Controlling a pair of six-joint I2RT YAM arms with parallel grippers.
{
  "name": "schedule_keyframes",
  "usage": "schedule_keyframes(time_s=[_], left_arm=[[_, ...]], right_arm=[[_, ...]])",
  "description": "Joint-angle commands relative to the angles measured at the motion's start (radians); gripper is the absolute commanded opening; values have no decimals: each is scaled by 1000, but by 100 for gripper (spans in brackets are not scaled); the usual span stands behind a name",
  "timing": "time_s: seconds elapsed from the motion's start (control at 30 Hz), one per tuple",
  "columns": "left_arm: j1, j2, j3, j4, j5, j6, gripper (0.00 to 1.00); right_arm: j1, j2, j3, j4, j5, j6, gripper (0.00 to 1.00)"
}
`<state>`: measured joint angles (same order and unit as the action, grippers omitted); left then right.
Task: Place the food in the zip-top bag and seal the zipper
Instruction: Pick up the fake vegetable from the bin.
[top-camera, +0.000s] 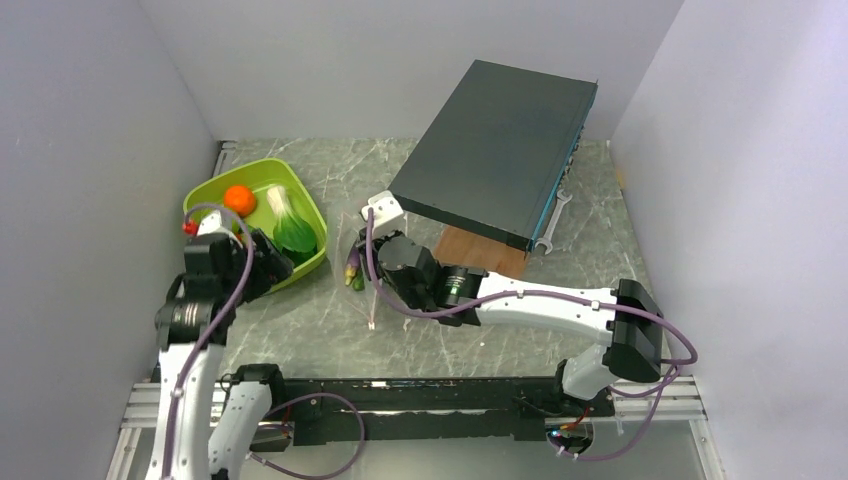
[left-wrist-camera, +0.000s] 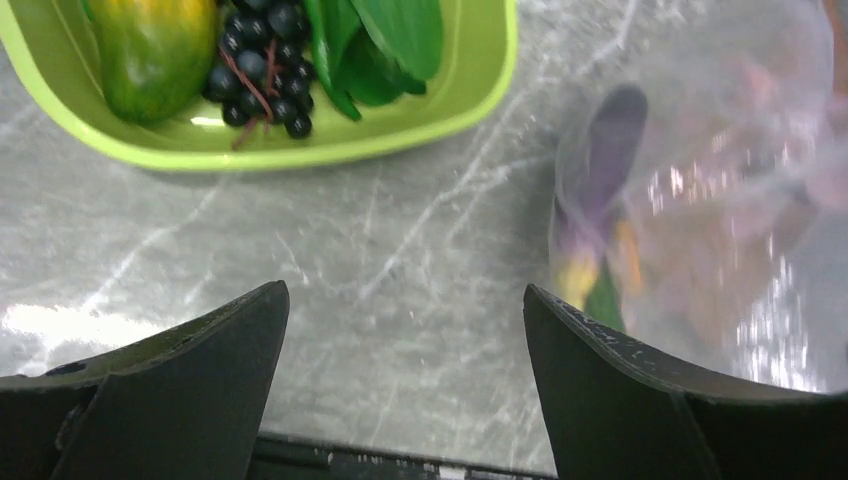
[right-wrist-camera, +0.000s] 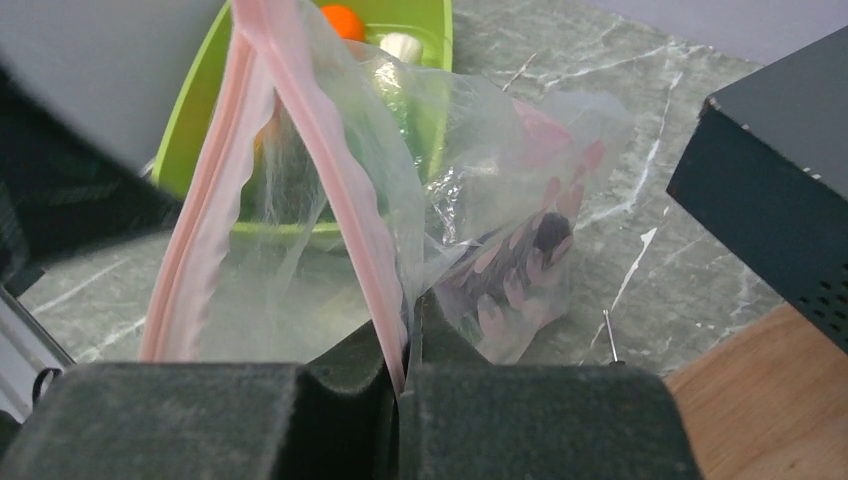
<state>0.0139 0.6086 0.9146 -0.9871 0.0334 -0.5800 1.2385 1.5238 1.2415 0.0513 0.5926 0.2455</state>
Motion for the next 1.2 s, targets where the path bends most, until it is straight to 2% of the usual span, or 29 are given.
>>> schedule_keyframes(time_s=[0.0,0.1,0.17,0.33,0.47,0.57,0.6,0.73,0.83,0.93,1.17], left_arm=[[106,158,38,250,-45,64,92],[258,305,33,377,59,55,91],[302,421,54,435,66,31,89],[313,692,133,576,2,-11,79],[311,935,271,583,-30,-24,71],[309,1077,358,569,-30,-30,59],[307,1112,376,566,-30,-40,58],[287,1193,411,557,-60,-83,52],[252,1212,404,517,-148,-129,56],[232,1242,389,505,-172,-187,57],[224,1329,398,473,-195,-236,52]], right_arm=[[-5,-58,-22,68,-47,-16,0],[-10,-72,-46,85,-55,-17,0],[-20,-78,-54,87,-65,-9,0],[-35,-101,-79,104,-98,7,0],[-45,-114,-96,114,-108,9,0],[-53,-122,-107,115,-110,10,0],[-56,-125,-111,116,-110,9,0],[-66,-128,-115,118,-118,13,0],[-69,-127,-115,118,-128,19,0],[-71,-122,-114,118,-140,26,0],[-71,-122,-118,116,-151,32,0]])
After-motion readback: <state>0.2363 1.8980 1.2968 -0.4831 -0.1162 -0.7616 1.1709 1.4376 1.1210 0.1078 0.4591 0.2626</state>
